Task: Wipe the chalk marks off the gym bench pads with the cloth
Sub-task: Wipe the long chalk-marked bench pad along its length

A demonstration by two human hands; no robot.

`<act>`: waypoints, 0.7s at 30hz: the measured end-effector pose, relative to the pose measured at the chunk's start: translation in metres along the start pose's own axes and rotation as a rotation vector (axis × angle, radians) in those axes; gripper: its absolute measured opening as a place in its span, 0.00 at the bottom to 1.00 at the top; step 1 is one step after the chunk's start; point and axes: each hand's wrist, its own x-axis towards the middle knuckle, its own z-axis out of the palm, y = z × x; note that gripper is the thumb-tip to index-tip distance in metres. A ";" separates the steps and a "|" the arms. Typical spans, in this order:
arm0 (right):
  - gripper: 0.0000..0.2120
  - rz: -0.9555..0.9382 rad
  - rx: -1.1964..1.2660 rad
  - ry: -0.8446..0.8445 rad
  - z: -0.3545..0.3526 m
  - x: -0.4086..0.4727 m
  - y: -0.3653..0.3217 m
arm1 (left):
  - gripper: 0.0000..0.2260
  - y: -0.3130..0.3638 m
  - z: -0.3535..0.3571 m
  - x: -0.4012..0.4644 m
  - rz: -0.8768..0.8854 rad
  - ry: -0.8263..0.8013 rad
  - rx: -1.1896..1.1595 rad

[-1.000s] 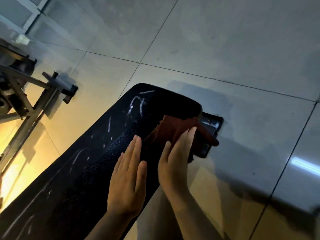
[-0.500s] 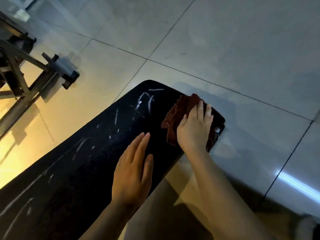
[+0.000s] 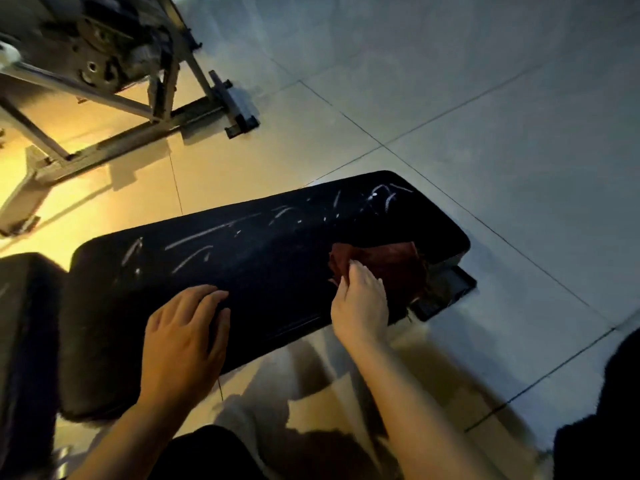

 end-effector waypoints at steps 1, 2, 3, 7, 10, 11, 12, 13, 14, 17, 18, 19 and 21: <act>0.17 -0.022 0.013 0.004 0.002 -0.009 -0.009 | 0.23 -0.010 -0.002 -0.009 -0.007 -0.013 0.036; 0.15 -0.040 0.026 -0.001 0.005 -0.019 -0.018 | 0.23 -0.017 -0.003 -0.016 0.006 -0.023 0.080; 0.13 -0.055 0.042 -0.020 0.007 -0.029 -0.026 | 0.24 -0.022 -0.001 -0.022 0.043 -0.028 0.130; 0.15 -0.115 0.066 -0.089 0.013 -0.041 -0.033 | 0.24 -0.021 0.007 -0.025 0.148 0.031 0.207; 0.27 -0.075 -0.087 -0.155 0.014 -0.013 -0.014 | 0.23 -0.018 0.014 -0.023 0.147 0.057 0.247; 0.29 -0.043 -0.147 -0.168 0.012 0.000 -0.006 | 0.23 -0.019 0.017 -0.024 0.145 0.068 0.253; 0.30 -0.014 -0.209 -0.172 0.009 0.017 0.004 | 0.22 -0.019 0.019 -0.024 0.144 0.081 0.258; 0.30 0.014 -0.265 -0.171 0.004 0.035 0.015 | 0.22 -0.019 0.021 -0.024 0.141 0.095 0.266; 0.30 0.044 -0.309 -0.170 -0.003 0.051 0.026 | 0.22 -0.019 0.022 -0.023 0.140 0.111 0.271; 0.30 0.146 -0.365 -0.197 -0.022 0.089 0.056 | 0.22 -0.020 0.027 -0.020 0.161 0.149 0.283; 0.29 0.163 -0.387 -0.206 -0.024 0.094 0.062 | 0.22 -0.021 0.028 -0.020 0.165 0.160 0.291; 0.29 0.163 -0.412 -0.214 -0.023 0.096 0.062 | 0.22 -0.022 0.029 -0.020 0.165 0.167 0.300; 0.28 0.130 -0.450 -0.239 -0.020 0.089 0.054 | 0.22 -0.022 0.030 -0.022 0.164 0.157 0.307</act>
